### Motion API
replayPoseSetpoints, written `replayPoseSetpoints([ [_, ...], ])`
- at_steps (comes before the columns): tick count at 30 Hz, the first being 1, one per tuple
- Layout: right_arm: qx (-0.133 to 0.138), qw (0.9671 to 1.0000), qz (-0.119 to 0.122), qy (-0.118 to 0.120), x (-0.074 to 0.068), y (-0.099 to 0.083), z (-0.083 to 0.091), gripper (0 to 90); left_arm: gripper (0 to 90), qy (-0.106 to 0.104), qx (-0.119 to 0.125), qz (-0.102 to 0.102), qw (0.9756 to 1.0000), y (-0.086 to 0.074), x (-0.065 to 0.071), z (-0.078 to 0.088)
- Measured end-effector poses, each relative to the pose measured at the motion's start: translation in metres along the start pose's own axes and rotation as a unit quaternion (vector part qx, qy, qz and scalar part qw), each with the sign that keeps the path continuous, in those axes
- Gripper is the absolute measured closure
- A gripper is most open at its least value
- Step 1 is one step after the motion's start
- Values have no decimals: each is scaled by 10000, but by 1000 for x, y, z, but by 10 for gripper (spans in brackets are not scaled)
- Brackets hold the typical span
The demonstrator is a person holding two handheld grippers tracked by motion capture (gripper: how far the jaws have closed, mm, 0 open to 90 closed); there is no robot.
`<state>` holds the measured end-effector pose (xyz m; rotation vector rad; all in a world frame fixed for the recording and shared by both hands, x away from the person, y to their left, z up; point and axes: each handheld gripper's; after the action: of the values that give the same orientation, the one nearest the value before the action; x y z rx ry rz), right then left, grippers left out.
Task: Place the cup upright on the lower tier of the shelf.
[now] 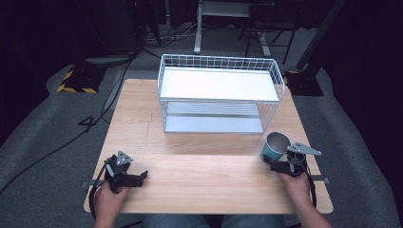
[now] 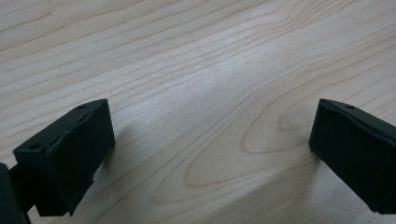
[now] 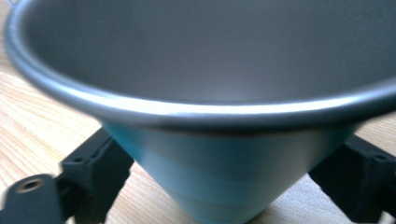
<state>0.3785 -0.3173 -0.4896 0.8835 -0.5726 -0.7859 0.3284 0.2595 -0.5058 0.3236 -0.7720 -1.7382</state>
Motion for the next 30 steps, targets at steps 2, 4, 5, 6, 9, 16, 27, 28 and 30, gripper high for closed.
replayPoseSetpoints([
  [2, 36, 10000, -35, -28, 0, 0, -1, 160, 6, -2, 2, 6, 10000, 0, 0, 0],
  [4, 88, 10000, -26, -28, 1, 0, -1, 198, 6, 1, 1, 0, 10000, 0, 0, 0],
  [5, 97, 9999, -10, -24, 1, 0, -1, 200, 6, -2, 2, 6, 10000, 0, 0, 0],
  [6, 88, 10000, -3, -43, 0, 0, -2, 202, 6, -2, 0, 6, 10000, 0, 0, 0],
  [9, 86, 10000, 2, -48, 0, 0, -2, 207, 6, 0, -1, 0, 10000, 0, 0, 0],
  [16, 84, 9999, 22, -60, 1, 1, -2, 210, 6, 3, -11, -6, 10000, 0, 0, 0],
  [27, 88, 9999, 29, -58, 0, 2, -2, 211, 6, 0, -13, -4, 10000, 0, 0, 0],
  [28, 105, 9999, 62, -55, 0, 2, -1, 211, 6, 0, -10, -2, 10000, 0, 0, 0],
  [30, 147, 9999, 39, -29, -1, 4, -1, 211, 6, -10, -2, 11, 10000, 0, 0, 0],
])
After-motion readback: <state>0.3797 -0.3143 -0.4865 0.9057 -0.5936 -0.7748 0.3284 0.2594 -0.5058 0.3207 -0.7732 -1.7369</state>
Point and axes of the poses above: each handheld gripper's, and its own axes: z roughly backward along the jaws, y roughly out of its top, x roughly to its right, and after that the axes turned 13 degrees about z, right-handed
